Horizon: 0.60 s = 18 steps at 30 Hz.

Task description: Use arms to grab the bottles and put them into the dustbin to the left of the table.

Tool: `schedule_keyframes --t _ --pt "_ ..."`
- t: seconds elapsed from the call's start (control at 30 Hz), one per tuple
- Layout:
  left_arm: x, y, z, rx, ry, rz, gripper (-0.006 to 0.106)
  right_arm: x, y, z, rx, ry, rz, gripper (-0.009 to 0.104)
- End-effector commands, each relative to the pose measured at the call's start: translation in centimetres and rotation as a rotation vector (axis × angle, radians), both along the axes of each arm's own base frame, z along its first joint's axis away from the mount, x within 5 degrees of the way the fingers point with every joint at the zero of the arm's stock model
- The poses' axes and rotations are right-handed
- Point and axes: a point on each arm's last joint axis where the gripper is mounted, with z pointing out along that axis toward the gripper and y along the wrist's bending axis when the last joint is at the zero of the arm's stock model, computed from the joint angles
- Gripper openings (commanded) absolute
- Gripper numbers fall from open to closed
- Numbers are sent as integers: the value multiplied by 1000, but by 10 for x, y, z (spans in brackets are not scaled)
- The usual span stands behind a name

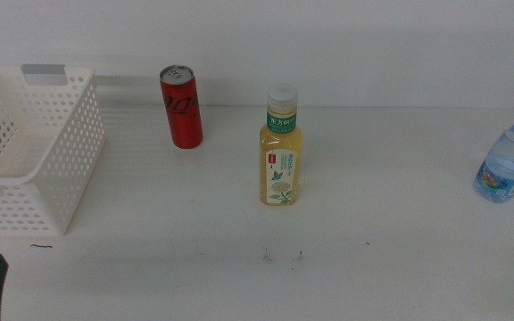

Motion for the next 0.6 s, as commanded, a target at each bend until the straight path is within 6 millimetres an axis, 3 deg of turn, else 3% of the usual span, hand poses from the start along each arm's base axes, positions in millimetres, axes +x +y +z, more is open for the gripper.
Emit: schedule_keyframes --t 0.0,0.57 --pt "0 0 3 -20 -26 -7 94 0 -1 0 -14 -10 -10 85" --pt "45 -24 4 0 19 -210 94 0 -1 0 -14 -10 -10 85"
